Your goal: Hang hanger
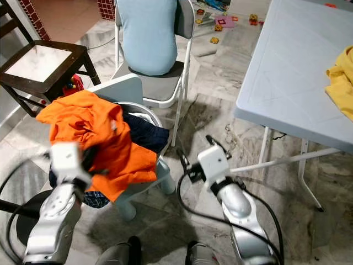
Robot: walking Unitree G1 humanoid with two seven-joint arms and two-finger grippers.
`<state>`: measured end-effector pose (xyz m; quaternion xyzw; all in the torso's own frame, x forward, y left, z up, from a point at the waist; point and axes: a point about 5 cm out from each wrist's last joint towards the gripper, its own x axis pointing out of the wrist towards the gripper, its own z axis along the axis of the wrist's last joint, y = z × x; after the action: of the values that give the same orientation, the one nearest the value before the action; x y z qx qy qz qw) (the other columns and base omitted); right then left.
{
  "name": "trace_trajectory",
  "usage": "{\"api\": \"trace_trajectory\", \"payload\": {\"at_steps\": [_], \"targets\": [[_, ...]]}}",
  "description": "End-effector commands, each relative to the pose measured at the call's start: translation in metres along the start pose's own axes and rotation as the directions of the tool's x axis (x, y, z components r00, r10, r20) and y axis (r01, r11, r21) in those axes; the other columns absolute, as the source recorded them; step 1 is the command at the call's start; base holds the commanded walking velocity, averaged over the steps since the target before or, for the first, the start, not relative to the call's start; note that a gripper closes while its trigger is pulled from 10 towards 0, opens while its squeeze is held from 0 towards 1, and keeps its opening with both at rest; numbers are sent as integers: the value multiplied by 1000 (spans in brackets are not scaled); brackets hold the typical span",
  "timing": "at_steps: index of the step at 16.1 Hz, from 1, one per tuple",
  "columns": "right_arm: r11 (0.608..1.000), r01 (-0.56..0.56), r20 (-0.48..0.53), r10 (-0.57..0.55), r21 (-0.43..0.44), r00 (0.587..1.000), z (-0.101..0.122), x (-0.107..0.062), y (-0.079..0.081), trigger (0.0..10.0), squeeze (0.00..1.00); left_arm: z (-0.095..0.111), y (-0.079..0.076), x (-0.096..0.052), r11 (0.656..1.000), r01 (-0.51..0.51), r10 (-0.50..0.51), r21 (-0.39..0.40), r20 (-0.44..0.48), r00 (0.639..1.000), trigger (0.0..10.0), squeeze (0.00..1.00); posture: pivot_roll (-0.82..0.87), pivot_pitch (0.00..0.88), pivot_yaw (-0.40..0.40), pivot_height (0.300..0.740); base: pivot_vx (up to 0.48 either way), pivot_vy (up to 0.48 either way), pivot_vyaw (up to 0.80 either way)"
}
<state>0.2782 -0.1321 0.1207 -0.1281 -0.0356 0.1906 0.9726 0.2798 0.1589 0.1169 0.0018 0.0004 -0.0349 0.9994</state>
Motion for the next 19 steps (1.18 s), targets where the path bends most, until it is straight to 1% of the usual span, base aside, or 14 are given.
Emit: {"api": "trace_trajectory", "payload": {"at_steps": [1,4,5,6,7,8,9,12,14,15,16,17,18,19], "targets": [[1000,26,-18,-26,15,999,-6,-1,-5,10000,0,3,-1,0,997,46,-47,60,16,999,0,0,-3,144,-3,740,0,0,0],[998,54,-23,-53,42,998,-9,4,-9,10000,0,15,-7,9,973,189,-193,131,18,981,0,0,28,115,-10,740,0,0,0],[998,45,-23,-44,39,999,-10,7,-6,10000,0,21,-11,14,944,257,-268,206,28,963,0,0,40,106,-18,740,0,0,0],[999,33,-17,-32,36,999,-9,10,-4,10000,0,25,-12,20,943,246,-260,224,36,965,0,0,38,104,-17,740,0,0,0],[999,35,-13,-34,32,999,-8,10,-3,10000,0,31,-12,23,948,202,-228,247,80,970,0,0,26,102,-9,740,0,0,0],[999,35,-12,-35,33,999,-8,9,-3,10000,0,32,-12,23,949,197,-224,247,87,971,0,0,26,102,-9,740,0,0,0],[996,70,-21,-69,49,997,-10,3,-7,10000,0,26,-13,16,975,107,-123,195,74,990,0,0,10,103,-2,740,0,0,0],[978,160,-45,-155,136,987,-13,-8,-17,10000,0,2,-16,-8,984,30,-32,178,8,999,0,0,-8,112,3,740,0,0,0],[961,210,-51,-204,180,978,-12,-12,-23,10000,0,-3,-14,-15,984,-27,28,175,-3,1000,0,0,-11,107,2,740,0,0,0],[927,278,-53,-273,250,960,-11,-14,-32,10000,0,-11,-13,-20,988,-81,84,133,-13,996,510,0,-7,83,9,740,0,0,0],[921,285,-55,-281,264,958,-11,-13,-33,10000,0,-14,-14,-20,988,-92,95,123,-20,995,510,0,-5,74,10,740,0,0,0],[919,286,-47,-284,273,958,-8,-6,-33,10000,0,-14,-17,-16,987,-81,84,139,-11,996,2549,0,7,37,19,740,0,0,0],[907,315,-55,-312,279,949,-5,0,-39,10000,0,-8,-18,-5,980,-47,46,194,8,999,6549,0,7,0,33,740,0,0,0],[901,328,-67,-322,285,944,-6,2,-42,10000,0,-6,-17,-1,979,-33,32,200,6,999,10000,0,5,0,39,740,0,0,0]]}}
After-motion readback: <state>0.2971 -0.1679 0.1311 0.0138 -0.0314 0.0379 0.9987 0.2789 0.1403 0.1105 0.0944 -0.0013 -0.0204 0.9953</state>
